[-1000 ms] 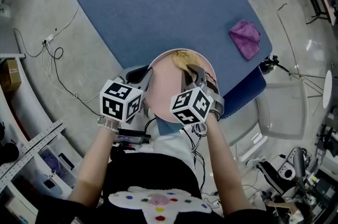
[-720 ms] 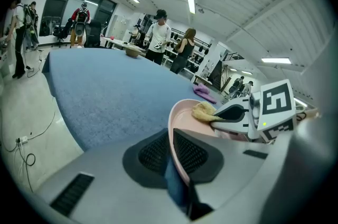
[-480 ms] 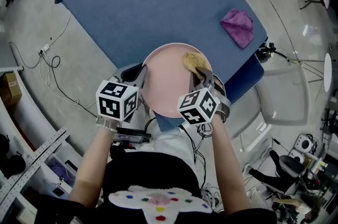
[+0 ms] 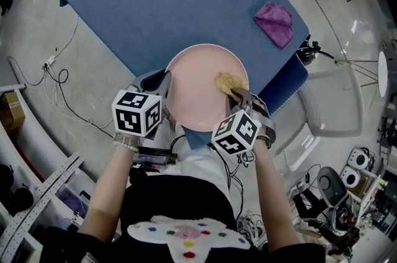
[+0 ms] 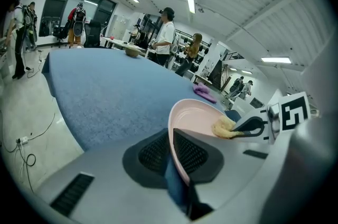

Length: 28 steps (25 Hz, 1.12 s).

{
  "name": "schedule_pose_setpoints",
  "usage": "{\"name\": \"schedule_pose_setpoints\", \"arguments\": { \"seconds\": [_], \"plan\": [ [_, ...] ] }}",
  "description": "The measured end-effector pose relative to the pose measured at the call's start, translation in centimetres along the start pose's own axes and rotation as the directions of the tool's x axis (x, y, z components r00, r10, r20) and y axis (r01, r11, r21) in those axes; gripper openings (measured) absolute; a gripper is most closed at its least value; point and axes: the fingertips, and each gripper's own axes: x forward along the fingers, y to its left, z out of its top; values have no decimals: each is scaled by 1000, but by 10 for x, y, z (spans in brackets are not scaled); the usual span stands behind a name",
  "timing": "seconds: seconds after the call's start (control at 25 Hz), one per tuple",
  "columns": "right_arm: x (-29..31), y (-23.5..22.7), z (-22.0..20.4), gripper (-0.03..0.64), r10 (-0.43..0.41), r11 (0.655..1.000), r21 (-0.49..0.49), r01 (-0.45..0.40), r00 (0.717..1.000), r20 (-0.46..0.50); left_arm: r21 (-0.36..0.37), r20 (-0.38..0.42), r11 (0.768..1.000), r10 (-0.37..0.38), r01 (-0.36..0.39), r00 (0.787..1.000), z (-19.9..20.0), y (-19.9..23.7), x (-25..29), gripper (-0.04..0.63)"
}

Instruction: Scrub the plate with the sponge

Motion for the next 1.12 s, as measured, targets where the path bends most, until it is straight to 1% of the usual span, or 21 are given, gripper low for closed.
{"name": "schedule_pose_setpoints", "arguments": {
  "seconds": [0.2, 0.4, 0.6, 0.84, 0.96, 1.12],
  "plan": [
    [-13, 24, -9, 41, 85, 994, -72, -87, 996, -34, 3, 3, 1000, 17, -17, 1000, 0, 0, 0, 37],
    [-26, 46, -14, 41, 191, 967, -157, -198, 980, -64, -17, 11, 1000, 16, -15, 1000, -1, 1, 0, 35],
    [-39, 67, -15, 41, 307, 910, -263, -321, 947, -94, -23, -1, 999, 26, -26, 1000, -5, 0, 3, 31],
    [-53, 87, -10, 41, 407, 820, -390, -419, 906, -117, -49, -1, 999, 15, -15, 1000, -6, -2, 4, 28],
    [-57, 97, -4, 41, 451, 788, -420, -450, 886, -104, -57, -1, 998, 8, -9, 1000, -6, -4, 6, 28],
    [-59, 111, 9, 41, 494, 756, -452, -473, 866, -80, -63, -1, 998, 3, -3, 1000, -6, -4, 6, 28]
  ]
}}
